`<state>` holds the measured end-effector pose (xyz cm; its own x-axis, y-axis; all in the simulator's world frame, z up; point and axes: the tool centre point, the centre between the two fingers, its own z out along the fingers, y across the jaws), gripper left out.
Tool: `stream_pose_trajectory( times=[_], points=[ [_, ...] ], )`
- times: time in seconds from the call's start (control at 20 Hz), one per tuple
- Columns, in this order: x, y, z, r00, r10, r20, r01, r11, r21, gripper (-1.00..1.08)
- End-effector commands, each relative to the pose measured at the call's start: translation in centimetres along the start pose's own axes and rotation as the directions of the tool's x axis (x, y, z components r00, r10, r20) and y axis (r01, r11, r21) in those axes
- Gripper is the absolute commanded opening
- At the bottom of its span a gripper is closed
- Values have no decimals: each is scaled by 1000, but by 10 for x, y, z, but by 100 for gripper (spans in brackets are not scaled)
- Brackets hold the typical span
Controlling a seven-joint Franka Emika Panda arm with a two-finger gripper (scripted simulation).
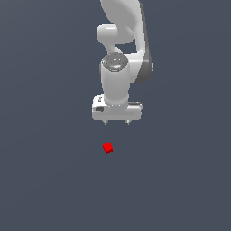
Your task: Pick up the red cube and move it to a goal position.
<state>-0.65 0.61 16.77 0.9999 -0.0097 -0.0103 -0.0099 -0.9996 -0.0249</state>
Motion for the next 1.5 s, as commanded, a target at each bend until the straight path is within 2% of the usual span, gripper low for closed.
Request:
stream_pose_trajectory(
  times=[0.0,0.4,0.75,1.45],
  points=[
    [0,0,0,1000,0,0,0,1000,0,100],
    [4,5,12,999,-39,0,39,999,-2,100],
    [15,18,44,990,-139,-1,139,990,-7,100],
    [53,45,129,917,-399,1,399,917,-23,100]
  ],
)
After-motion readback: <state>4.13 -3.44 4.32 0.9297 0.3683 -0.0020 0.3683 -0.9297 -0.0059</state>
